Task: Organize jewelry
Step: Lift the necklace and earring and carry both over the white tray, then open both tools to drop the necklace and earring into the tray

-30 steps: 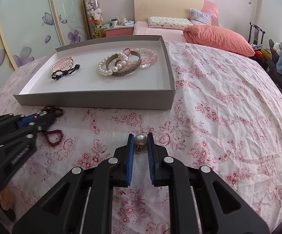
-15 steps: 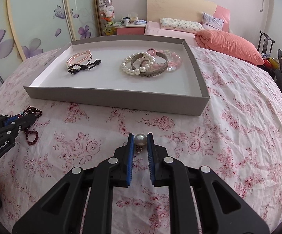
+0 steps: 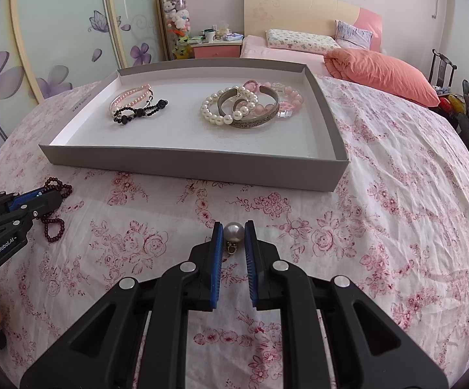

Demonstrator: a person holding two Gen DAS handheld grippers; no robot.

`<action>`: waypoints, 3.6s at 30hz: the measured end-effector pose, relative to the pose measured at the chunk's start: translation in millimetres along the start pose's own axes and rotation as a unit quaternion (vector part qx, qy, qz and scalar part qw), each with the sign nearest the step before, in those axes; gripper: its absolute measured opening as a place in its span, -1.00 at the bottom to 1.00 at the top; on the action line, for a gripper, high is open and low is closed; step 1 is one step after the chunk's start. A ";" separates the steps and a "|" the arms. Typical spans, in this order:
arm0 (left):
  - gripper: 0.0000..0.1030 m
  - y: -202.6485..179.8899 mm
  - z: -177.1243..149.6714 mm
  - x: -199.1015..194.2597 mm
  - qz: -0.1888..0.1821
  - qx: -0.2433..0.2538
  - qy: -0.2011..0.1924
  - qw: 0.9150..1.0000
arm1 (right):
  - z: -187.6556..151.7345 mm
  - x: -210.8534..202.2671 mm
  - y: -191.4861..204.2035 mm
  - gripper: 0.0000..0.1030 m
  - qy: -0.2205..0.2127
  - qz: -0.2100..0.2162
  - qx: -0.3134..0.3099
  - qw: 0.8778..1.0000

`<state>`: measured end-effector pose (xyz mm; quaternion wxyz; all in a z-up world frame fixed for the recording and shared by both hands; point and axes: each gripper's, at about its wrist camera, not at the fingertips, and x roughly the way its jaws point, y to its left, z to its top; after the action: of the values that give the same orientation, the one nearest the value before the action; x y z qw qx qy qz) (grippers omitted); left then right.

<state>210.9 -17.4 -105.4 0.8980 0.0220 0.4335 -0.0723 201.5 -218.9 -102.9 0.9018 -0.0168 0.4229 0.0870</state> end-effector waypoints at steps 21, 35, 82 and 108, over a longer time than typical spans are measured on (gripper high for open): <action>-0.73 0.1 0.2 -0.5 0.000 0.001 0.000 1.000 | 0.8 0.8 0.2 -0.72 0.000 -0.002 -0.002 1.000; -0.83 15.0 6.3 -34.3 -0.029 -0.026 -0.045 0.998 | 8.2 -44.3 9.6 -0.72 -0.093 0.012 -0.006 0.996; -0.83 -21.4 61.5 -94.2 0.008 0.007 -0.221 0.975 | 54.4 -109.5 28.5 -0.72 -0.306 -0.009 -0.003 0.952; -0.56 11.3 126.8 9.6 -0.057 -0.064 -0.138 0.987 | 98.0 -6.3 -11.2 -0.36 -0.175 0.057 0.081 0.980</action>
<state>316.8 -20.2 -34.2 0.9430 -0.0709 0.3100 -0.0980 273.9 -220.6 -35.6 0.9539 0.0954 0.2643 0.1053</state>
